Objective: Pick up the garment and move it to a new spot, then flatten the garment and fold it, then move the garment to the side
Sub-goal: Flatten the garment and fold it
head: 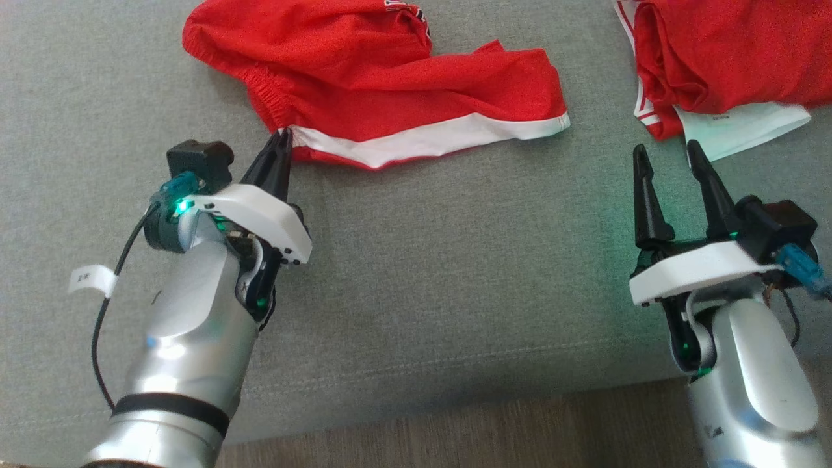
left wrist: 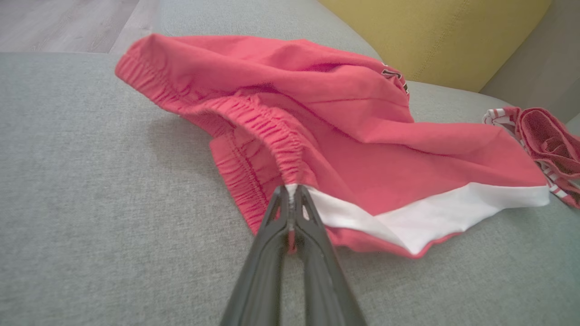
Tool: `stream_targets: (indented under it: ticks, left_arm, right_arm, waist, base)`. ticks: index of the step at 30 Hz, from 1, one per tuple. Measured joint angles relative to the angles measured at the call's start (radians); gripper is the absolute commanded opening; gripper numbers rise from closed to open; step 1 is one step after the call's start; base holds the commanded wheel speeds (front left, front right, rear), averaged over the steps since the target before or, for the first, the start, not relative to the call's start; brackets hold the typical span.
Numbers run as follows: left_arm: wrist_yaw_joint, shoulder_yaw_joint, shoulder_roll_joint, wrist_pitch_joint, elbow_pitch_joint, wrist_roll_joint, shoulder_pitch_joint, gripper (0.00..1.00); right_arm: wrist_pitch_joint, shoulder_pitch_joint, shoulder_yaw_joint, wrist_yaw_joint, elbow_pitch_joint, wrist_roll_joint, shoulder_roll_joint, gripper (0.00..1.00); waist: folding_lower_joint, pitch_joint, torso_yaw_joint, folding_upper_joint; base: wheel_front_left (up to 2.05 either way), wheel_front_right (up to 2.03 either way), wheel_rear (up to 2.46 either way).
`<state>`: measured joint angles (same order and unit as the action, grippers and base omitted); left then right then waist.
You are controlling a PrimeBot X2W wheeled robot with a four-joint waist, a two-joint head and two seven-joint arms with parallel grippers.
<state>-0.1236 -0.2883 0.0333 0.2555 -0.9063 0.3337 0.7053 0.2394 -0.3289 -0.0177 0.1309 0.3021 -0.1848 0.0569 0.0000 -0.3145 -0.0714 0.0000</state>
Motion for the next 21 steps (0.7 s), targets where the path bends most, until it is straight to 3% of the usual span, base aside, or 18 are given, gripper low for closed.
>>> stream_targets:
  ticks: [10,18,21]
  left_arm:
    - [-0.001,-0.010,0.001,0.000,0.089,-0.018,-0.010,0.00]
    - [0.005,-0.025,0.001,0.000,0.201,-0.068,-0.099,0.00]
    - [0.007,-0.030,0.001,0.000,0.218,-0.068,-0.107,0.00]
  right_arm:
    - [0.007,-0.023,0.001,0.000,0.045,-0.059,0.000,1.00]
    - [-0.074,-0.146,0.047,0.000,0.243,-0.193,0.000,1.00]
    - [-0.081,-0.190,0.053,0.000,0.320,-0.166,0.000,1.00]
  waist:
    - [0.0000,0.007,0.027,0.0000]
    - [0.0000,0.005,0.088,0.0000]
    - [0.0000,0.004,0.105,0.0000]
  base:
    - [0.00,0.00,0.00]
    - [0.00,0.00,0.00]
    - [0.00,0.00,0.00]
